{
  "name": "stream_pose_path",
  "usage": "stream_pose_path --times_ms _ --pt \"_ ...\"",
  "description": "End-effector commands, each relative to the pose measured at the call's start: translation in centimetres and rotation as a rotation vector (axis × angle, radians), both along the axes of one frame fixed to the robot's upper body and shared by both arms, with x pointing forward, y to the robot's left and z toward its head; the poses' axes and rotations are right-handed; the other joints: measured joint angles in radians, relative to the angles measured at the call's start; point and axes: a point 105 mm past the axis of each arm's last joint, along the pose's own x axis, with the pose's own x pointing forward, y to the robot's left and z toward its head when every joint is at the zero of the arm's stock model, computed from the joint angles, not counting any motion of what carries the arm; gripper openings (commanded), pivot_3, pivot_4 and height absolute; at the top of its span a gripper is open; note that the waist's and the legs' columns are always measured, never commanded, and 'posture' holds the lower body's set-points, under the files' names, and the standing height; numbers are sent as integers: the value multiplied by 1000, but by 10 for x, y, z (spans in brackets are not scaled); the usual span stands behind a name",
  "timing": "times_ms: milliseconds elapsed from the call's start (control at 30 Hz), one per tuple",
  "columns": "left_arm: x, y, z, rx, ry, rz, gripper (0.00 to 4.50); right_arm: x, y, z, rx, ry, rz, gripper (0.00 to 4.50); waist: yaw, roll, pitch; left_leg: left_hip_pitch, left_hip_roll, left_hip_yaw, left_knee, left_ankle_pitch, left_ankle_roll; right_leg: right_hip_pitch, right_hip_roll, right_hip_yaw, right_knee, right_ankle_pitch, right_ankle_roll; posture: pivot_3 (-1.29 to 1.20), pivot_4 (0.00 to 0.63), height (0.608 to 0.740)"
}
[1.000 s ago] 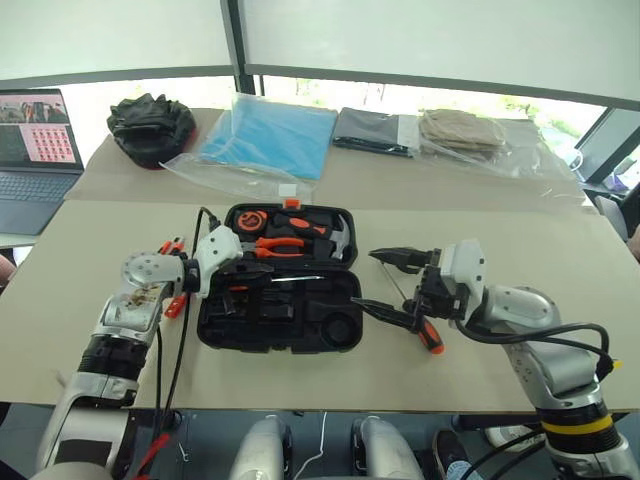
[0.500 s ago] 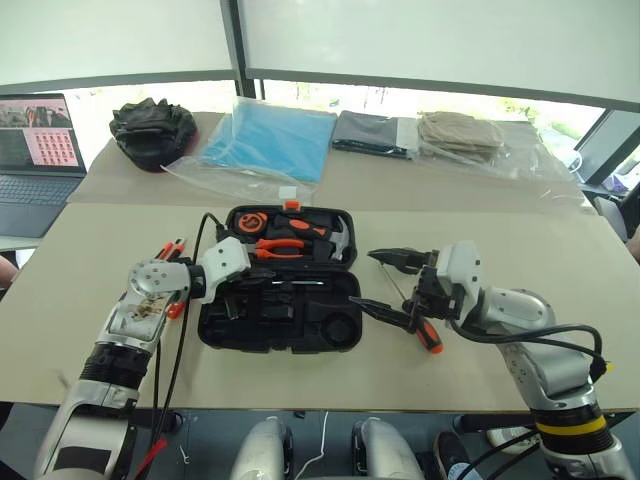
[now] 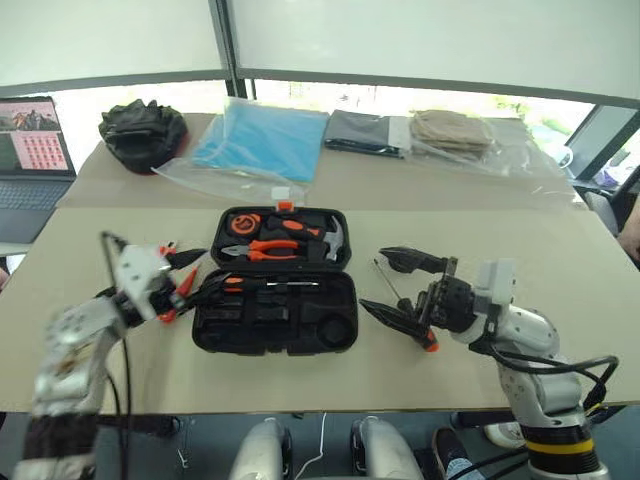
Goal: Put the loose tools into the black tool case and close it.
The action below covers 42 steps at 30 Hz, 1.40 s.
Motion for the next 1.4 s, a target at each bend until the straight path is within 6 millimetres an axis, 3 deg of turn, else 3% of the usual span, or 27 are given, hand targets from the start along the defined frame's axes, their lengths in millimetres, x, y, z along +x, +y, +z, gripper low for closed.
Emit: stream_pose_path --times_ms 33,200,333,567,667,800,933,1133,1233,1400 --pt "-29 43 3 -36 -30 236 4444 -9 10 19 66 -95 69 4500 2 0 0 0 0 0 0 0 0 0 0 -1 0 0 0 0 150 740" --pt "-83 90 -20 -74 38 526 4444 -7 11 10 23 -81 101 4500 16 -2 0 1 1 0 0 1 -2 0 -1 -3 0 -2 -3 0 150 740" --pt "-93 99 -15 -99 38 585 4444 -6 1 4 -13 -69 98 4500 30 -3 -1 1 1 -1 0 -1 -5 -2 -2 -4 -2 -6 -5 0 150 740" --pt "-55 59 8 -172 112 428 4444 -6 0 1 -25 -63 101 4500 31 -5 -2 1 1 -1 0 -4 -9 0 -2 -5 -1 -6 -5 0 150 740" --pt "-22 24 17 -126 205 320 4444 -6 4 -2 -27 -61 110 4500 31 -5 -2 1 1 0 0 1 -2 1 -1 -4 1 -4 -4 0 150 740" --pt "-7 6 27 -91 216 261 4444 -4 1 -1 -40 -71 85 4500 21 -5 -2 1 1 0 -1 1 -3 0 0 -4 0 0 -3 0 150 740" --pt "-2 -22 49 -66 100 36 4444 -1 -20 1 -76 -55 -5 4500 12 -5 -2 2 1 2 -4 0 -4 -1 2 -1 0 -1 -4 0 150 740" --pt "-10 -56 44 47 99 -397 4444 -23 -67 -16 -208 44 -198 4500 34 -5 -2 1 0 1 -5 -1 -5 -1 1 -3 0 -4 -6 0 150 740" --pt "-13 -61 40 93 82 -524 4444 -34 -87 -28 -266 98 -302 4500 40 -4 -2 1 0 2 -5 -1 -5 -1 1 -3 -1 -6 -6 0 150 740" --pt "-22 -58 20 160 110 -692 4444 -62 -135 -67 -436 296 -608 4500 39 -4 -2 2 1 2 -5 -1 -5 0 1 -3 -1 -9 -1 0 150 740"
